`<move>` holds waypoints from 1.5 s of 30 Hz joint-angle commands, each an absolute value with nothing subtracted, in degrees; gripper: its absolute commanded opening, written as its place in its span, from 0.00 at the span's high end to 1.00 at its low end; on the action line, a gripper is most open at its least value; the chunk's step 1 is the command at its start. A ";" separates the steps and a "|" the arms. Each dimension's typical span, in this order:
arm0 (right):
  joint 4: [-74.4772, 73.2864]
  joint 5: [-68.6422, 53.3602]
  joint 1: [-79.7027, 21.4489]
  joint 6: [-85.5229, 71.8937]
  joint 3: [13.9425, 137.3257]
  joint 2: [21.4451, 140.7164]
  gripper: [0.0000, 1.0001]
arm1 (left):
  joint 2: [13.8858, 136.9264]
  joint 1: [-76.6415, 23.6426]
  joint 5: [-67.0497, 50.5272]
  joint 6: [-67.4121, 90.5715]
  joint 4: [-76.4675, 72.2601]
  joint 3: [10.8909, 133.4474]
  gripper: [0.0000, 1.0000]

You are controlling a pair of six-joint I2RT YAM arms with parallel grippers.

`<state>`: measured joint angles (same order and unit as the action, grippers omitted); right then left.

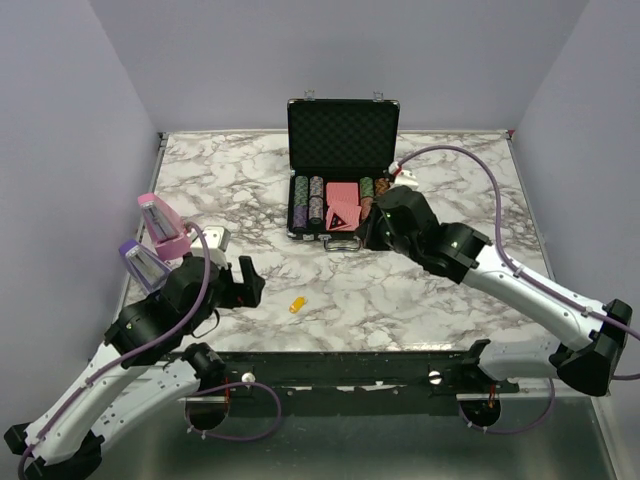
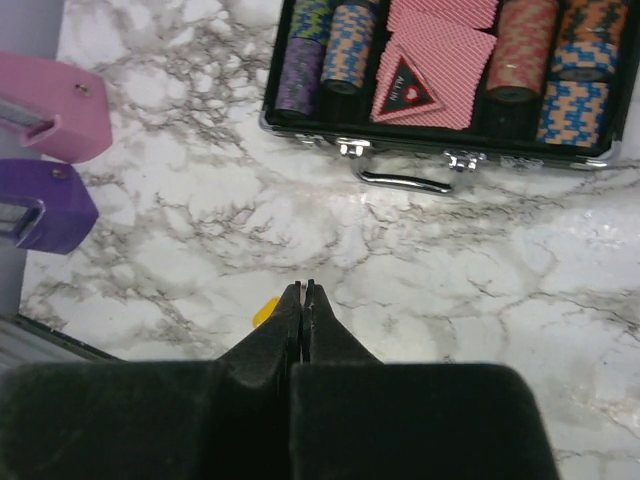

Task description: Remove the keys from the keyring

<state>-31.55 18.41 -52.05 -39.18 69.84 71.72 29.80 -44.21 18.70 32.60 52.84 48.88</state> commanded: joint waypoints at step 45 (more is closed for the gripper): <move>-25.84 6.86 -49.22 -45.00 56.07 71.90 0.65 | 18.72 -43.86 22.76 29.88 50.98 46.49 0.01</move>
